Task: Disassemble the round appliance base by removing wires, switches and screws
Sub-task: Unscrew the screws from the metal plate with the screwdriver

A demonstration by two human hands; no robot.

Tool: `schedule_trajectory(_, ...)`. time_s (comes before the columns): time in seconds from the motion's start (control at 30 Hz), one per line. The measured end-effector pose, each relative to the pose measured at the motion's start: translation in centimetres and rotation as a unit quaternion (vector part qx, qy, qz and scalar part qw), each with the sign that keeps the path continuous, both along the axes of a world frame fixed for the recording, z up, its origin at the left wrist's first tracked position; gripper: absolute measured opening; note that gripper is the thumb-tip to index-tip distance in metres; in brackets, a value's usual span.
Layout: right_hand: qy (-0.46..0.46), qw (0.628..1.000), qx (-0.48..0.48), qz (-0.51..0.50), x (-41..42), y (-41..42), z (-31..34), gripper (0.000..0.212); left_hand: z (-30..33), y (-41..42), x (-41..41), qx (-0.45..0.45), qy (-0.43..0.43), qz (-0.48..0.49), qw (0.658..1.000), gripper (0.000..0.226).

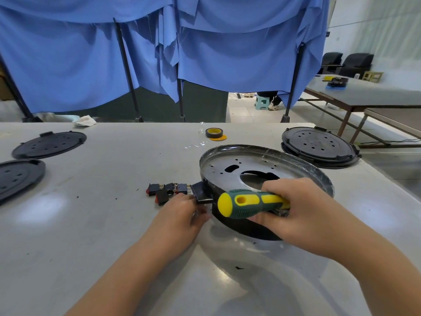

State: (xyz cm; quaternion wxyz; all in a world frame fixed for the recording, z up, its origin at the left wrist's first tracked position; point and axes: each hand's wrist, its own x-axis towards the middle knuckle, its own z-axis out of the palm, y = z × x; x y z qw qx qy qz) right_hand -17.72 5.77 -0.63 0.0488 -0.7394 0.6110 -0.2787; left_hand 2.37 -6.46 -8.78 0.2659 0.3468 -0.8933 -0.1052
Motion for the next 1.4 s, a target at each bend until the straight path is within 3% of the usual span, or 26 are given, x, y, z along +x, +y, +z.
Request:
schedule_trajectory(0.17, 0.004, 1.000, 0.000, 0.001, 0.0, 0.0, 0.1, 0.041, -0.2, -0.5, 0.4, -0.002, 0.024, 0.047, 0.999, 0.024)
schedule_trajectory(0.3, 0.006, 1.000, 0.001, 0.002, 0.0, 0.1, 0.0, 0.042, -0.6, -1.6, 1.5, -0.010, -0.010, 0.090, 0.996, 0.012)
schedule_trajectory(0.6, 0.018, 1.000, 0.010, -0.002, 0.0, 0.0, 0.0, 0.039, -0.4, -1.9, 2.1, -0.074, -0.085, 0.180, 0.977, 0.011)
schedule_trajectory(0.9, 0.065, 0.997, 0.042, -0.004, 0.3, -0.1, -0.7, 0.038, -0.4, -1.7, 1.8, -0.046, -0.072, 0.183, 0.979, 0.017)
schedule_trajectory(1.2, 0.094, 0.992, 0.084, -0.001, 0.8, -0.4, -1.4, 0.037, 0.7, -0.9, 1.6, -0.003, 0.002, 0.133, 0.991, 0.016)
schedule_trajectory(1.4, 0.144, 0.987, 0.067, 0.007, 2.1, -0.2, -1.5, 0.031, 1.3, -1.2, 1.9, 0.120, 0.049, 0.117, 0.985, 0.030)
